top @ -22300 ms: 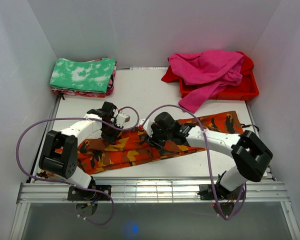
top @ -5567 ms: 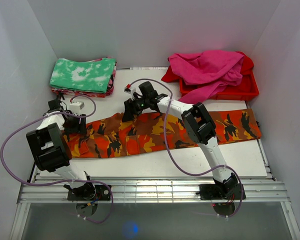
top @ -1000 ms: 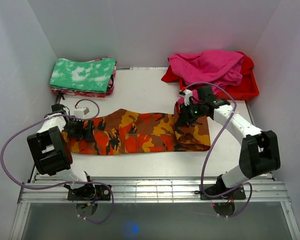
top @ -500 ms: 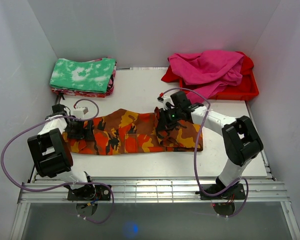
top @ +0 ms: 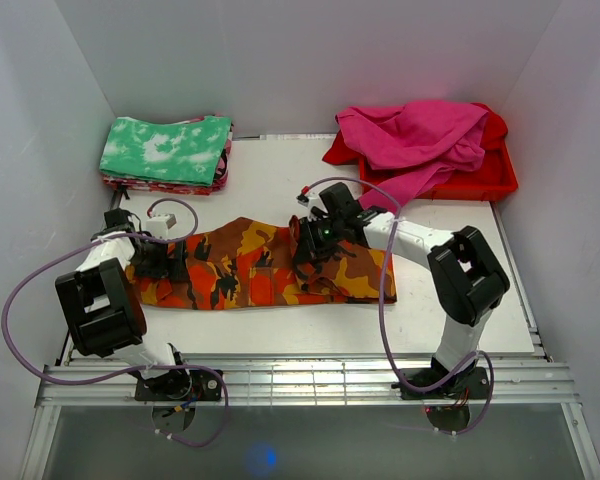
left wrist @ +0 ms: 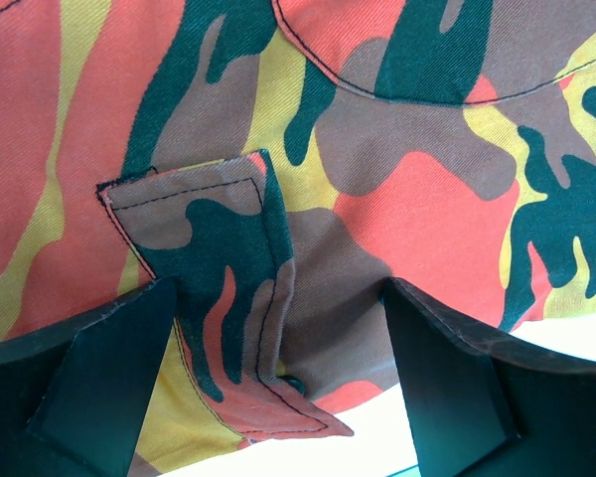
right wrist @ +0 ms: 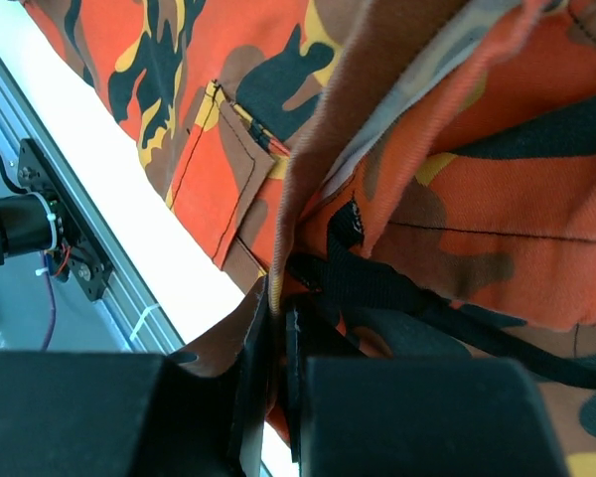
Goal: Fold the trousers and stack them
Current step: Fold the trousers
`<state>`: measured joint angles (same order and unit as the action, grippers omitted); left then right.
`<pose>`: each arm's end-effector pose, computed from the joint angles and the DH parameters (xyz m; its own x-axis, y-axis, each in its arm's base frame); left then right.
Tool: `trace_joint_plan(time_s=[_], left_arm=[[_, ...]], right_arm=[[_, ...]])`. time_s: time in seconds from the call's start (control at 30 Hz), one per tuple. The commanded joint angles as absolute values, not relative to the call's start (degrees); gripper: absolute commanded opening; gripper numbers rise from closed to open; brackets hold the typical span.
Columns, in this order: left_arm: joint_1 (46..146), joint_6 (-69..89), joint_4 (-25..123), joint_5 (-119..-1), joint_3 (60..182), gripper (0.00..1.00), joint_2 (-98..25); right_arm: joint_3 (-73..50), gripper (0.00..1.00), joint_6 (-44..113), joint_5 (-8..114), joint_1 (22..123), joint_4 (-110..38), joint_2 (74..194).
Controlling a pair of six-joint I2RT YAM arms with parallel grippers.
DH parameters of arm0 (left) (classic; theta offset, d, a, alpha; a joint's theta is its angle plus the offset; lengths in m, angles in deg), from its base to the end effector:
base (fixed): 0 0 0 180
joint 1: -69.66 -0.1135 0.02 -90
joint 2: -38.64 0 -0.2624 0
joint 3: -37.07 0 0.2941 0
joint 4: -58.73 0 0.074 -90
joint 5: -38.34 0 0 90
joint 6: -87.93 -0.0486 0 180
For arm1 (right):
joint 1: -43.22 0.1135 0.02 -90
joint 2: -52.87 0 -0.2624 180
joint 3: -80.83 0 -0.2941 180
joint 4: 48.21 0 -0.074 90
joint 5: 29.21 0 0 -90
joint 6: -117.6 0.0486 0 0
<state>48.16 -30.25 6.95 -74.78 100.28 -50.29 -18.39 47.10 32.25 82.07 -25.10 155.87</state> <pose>0.2915 0.0943 0.1323 -0.9225 0.1034 -0.3718 0.2016 0.9507 -0.2357 0.3229 0.2899 0.1750 -0.7933 -0.2625 -0.5493 -0.5812 0.5952 0.5550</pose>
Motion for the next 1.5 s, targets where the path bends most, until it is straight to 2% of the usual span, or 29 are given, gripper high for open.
trace_joint_plan(time_s=[0.0,0.27,0.33,0.4,0.5,0.53,0.57,0.67,0.73,0.83,0.97,1.1,1.2,1.23,1.37,1.47], left_arm=[[48.1,-31.1,8.5,-70.6,97.4,0.98,-52.1],[48.1,-31.2,8.5,-70.6,97.3,0.98,-52.2],[48.1,-31.3,8.5,-70.8,97.4,0.98,-51.9],[48.1,-31.6,8.5,-71.2,97.4,0.98,-51.4],[48.1,-32.1,7.5,-72.6,97.9,0.98,-50.5],[48.1,-32.3,7.0,-73.7,98.2,0.98,-50.1],[48.1,-32.5,5.7,-74.4,98.9,0.98,-49.7],[48.1,-33.9,3.6,-77.8,100.3,0.98,-46.0],[48.1,-35.3,2.5,-80.4,102.0,0.98,-43.1],[48.5,-36.3,-1.3,-87.9,106.4,0.98,-37.9],[53.6,-37.6,-5.1,-95.2,110.4,0.98,-34.2],[61.0,-34.6,-4.7,-108.0,111.2,0.95,-34.1],[70.8,-23.3,5.2,-111.9,109.0,0.88,-36.8],[73.4,-19.8,9.0,-113.0,108.0,0.83,-38.3],[86.9,-5.8,29.4,-111.3,102.1,0.76,-45.6],[91.2,0.2,35.2,-109.5,102.2,0.70,-55.1]], right_arm=[[-15.2,0.08,49.4,31.3,83.6,-26.6,157.8],[-14.0,0.09,51.6,29.0,85.8,-27.3,160.4],[-12.8,0.28,51.8,27.7,85.8,-27.4,161.6],[-11.7,0.29,51.3,26.7,85.8,-27.2,161.9],[-8.7,0.51,49.8,24.4,85.8,-26.9,161.8],[-8.0,0.67,48.9,24.1,85.8,-26.2,161.6],[-7.4,0.68,47.9,22.5,85.7,-25.9,161.4],[-7.2,0.67,42.5,20.7,84.7,-21.6,159.4],[-8.4,0.61,39.4,19.9,82.6,-18.8,156.8],[-12.0,0.59,30.5,18.1,78.5,-11.6,153.1],[-23.4,0.54,22.9,15.6,70.7,-8.0,146.3],[-30.3,0.50,16.7,11.7,61.3,-4.6,144.0],[-33.5,0.47,12.9,9.6,55.5,-3.4,143.7],[-34.3,0.46,11.8,9.7,54.1,-3.7,144.0],[-38.4,0.41,14.9,19.3,52.4,-7.3,149.4],[-36.9,0.40,15.9,21.7,49.9,-7.1,152.7]])
